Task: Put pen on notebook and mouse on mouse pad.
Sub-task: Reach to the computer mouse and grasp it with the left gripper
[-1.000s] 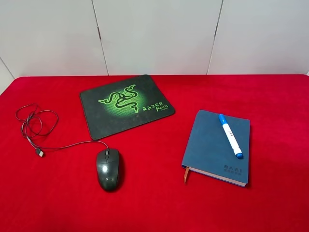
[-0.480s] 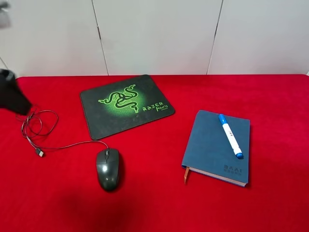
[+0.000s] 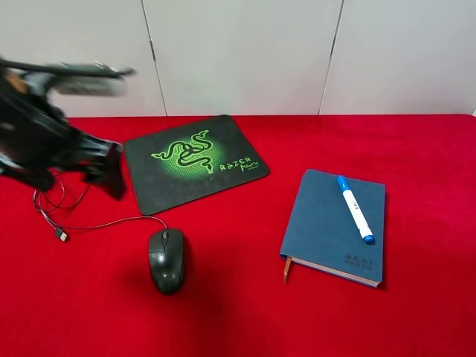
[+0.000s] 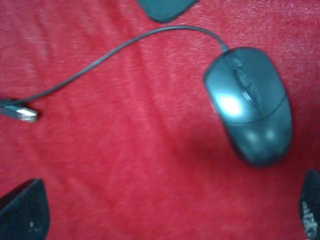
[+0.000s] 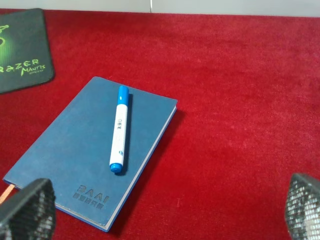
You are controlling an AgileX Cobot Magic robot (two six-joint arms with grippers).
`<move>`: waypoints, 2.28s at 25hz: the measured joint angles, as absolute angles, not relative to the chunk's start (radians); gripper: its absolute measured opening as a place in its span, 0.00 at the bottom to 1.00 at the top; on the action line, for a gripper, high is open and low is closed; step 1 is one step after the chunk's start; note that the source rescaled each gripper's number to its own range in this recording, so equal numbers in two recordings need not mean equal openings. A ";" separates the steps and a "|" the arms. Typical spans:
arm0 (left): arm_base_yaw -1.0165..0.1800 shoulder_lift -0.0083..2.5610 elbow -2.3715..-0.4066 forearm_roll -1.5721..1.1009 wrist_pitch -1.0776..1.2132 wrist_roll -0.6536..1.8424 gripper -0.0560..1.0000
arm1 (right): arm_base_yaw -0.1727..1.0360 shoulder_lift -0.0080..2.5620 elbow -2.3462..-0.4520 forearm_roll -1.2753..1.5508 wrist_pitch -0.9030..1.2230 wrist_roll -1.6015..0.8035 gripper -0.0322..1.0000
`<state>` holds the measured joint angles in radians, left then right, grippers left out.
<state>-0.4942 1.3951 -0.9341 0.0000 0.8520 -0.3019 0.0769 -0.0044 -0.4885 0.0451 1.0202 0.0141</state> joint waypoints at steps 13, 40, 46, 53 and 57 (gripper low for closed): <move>-0.716 1.637 -0.935 0.000 0.723 -0.574 1.00 | 0.077 -0.004 -0.489 0.045 1.020 0.014 1.00; -0.752 1.881 -0.894 -0.024 0.473 -0.707 1.00 | 0.077 -0.004 -0.489 0.045 1.020 0.014 1.00; -0.752 1.888 -0.894 -0.026 0.469 -0.709 0.93 | 0.077 -0.004 -0.489 0.045 1.020 0.014 1.00; -0.752 1.888 -0.894 -0.026 0.469 -0.710 0.38 | 0.077 -0.004 -0.489 0.045 1.020 0.014 1.00; -0.752 1.889 -0.894 -0.026 0.469 -0.710 0.12 | 0.077 -0.004 -0.489 0.045 1.020 0.014 1.00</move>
